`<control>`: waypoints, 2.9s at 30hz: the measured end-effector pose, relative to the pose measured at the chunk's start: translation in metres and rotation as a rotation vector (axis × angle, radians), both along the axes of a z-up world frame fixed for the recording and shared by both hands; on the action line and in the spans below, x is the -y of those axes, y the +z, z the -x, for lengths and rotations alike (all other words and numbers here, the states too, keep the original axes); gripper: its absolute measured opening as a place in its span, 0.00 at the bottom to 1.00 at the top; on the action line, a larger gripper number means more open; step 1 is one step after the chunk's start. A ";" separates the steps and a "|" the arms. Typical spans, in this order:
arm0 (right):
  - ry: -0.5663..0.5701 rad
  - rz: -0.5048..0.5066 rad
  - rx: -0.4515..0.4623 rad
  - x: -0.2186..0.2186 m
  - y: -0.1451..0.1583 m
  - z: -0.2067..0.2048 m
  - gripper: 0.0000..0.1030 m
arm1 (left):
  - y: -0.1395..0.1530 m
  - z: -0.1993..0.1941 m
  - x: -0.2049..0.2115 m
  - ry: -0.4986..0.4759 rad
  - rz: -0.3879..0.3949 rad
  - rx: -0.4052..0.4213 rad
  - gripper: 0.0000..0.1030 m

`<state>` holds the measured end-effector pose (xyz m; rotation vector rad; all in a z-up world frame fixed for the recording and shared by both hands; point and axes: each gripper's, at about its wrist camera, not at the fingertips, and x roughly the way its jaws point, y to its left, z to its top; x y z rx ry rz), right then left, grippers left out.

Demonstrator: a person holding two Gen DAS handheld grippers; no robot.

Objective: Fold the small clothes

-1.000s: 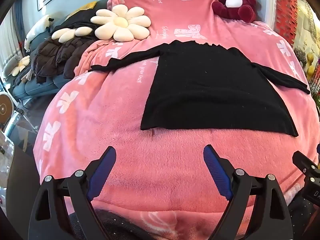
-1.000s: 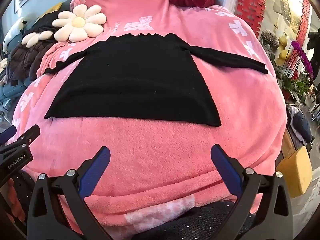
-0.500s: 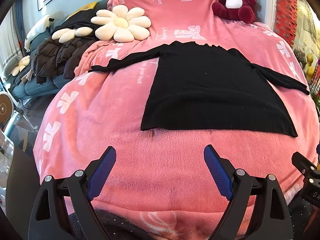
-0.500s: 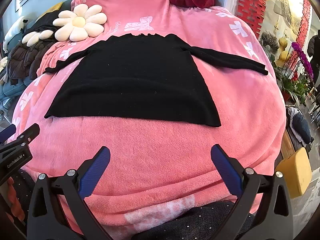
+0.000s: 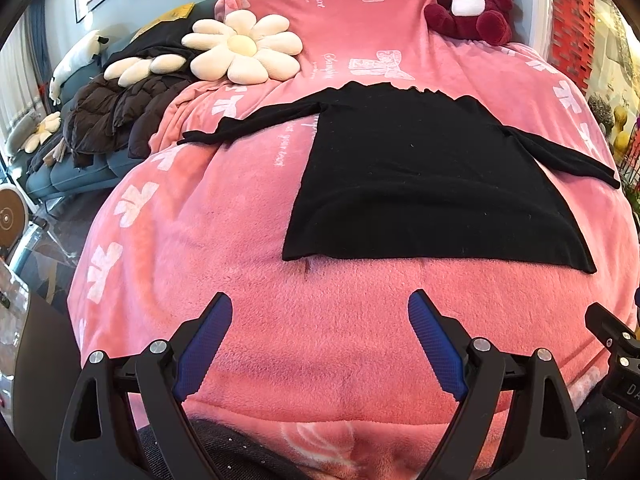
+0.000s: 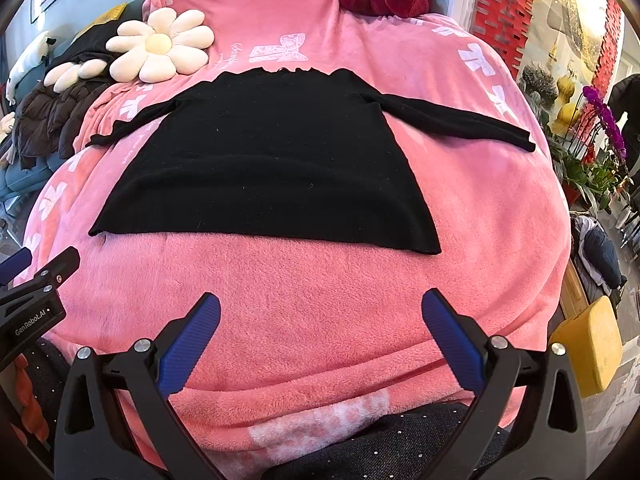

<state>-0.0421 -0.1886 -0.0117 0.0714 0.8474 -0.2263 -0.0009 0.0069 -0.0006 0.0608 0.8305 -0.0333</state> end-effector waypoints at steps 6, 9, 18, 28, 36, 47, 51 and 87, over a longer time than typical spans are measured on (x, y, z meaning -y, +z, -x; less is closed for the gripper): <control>0.000 0.001 0.000 0.000 0.000 0.000 0.96 | 0.000 0.000 0.000 -0.001 0.002 -0.001 0.84; 0.001 0.001 0.001 0.000 0.000 0.000 0.96 | 0.001 0.001 -0.001 -0.002 0.004 -0.001 0.84; 0.001 0.002 0.000 -0.001 0.000 0.000 0.96 | 0.002 0.001 -0.002 -0.005 0.004 -0.004 0.84; 0.000 0.002 0.000 -0.001 0.000 0.000 0.96 | -0.001 0.000 -0.001 -0.004 0.000 -0.010 0.84; 0.001 0.004 0.000 -0.001 0.000 0.000 0.96 | -0.001 -0.001 -0.001 -0.004 0.000 -0.010 0.84; 0.001 0.005 -0.001 -0.002 0.000 -0.001 0.96 | -0.002 -0.001 0.000 -0.003 -0.002 -0.010 0.84; 0.001 0.005 -0.001 -0.002 0.000 -0.001 0.96 | -0.002 -0.001 0.000 -0.003 -0.001 -0.011 0.84; -0.694 -0.347 0.027 0.467 -0.044 -0.201 0.49 | -0.028 -0.060 0.039 -0.183 0.086 -0.142 0.85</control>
